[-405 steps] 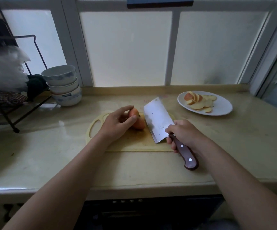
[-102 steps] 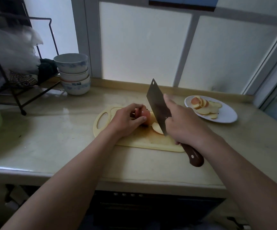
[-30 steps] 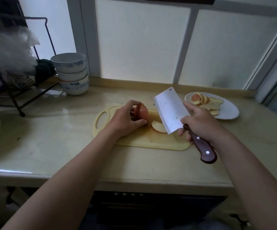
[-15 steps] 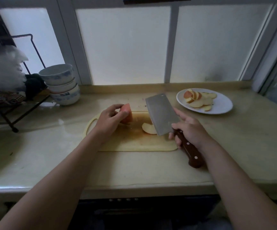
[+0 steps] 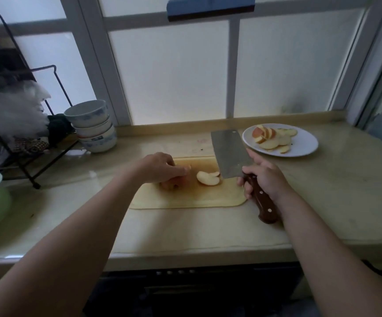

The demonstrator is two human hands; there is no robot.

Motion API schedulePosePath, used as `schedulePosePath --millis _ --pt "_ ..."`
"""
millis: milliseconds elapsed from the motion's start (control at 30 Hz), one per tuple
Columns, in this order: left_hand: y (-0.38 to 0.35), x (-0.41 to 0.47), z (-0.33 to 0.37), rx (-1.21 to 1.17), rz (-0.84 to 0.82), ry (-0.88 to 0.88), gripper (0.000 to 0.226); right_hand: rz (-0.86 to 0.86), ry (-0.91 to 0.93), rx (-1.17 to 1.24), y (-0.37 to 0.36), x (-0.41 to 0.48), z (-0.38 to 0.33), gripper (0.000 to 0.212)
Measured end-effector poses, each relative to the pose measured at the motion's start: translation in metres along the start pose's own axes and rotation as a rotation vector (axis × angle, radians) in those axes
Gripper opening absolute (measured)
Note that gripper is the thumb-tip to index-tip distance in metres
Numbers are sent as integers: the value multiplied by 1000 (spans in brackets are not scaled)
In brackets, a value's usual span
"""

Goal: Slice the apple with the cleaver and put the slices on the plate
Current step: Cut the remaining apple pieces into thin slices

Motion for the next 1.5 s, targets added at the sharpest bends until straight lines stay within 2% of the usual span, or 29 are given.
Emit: schedulePosePath --millis 167,267,333,400,500,567,633,800,1000,1233,1367,1500 --pt "-6 -7 10 228 -8 10 65 -44 18 54 2 0 -3 63" --pt "0 -10 23 369 76 -72 73 -98 19 88 2 0 -3 57" --pt "-2 -12 40 336 86 -188 68 -120 12 125 2 1 -3 53" --pt "-14 -13 56 280 6 -257 58 -137 0 168 3 1 -4 50" --pt "-37 -17 73 242 -149 -216 58 -150 -16 228 2 -1 -5 49" --pt "-50 -15 81 279 -187 -229 50 -150 -14 249 3 -1 -5 49" --pt "-57 -12 84 291 -178 -250 43 -153 -15 253 3 -1 -4 50" --pt "-57 -8 82 200 -127 -198 45 -165 -11 239 4 0 -4 50" --pt "-59 2 79 134 -89 -248 44 -155 -6 246 3 -3 -6 47" --pt "-59 8 84 238 -55 -267 47 -150 -16 254 4 -3 -5 49" --pt "-53 6 82 335 6 -333 38 -154 -8 256 4 -2 -5 49" --pt "-56 5 75 353 -55 -315 37 -157 0 260 4 -3 -6 48"
Point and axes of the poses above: each hand's wrist, its own x-axis towards the middle knuckle, its own y-axis out of the back of the hand, z = x × y, the point moved 5 cm from there along x, towards the middle knuckle, and after that the axes turned 11 degrees about -x, right-handed, at the moved point
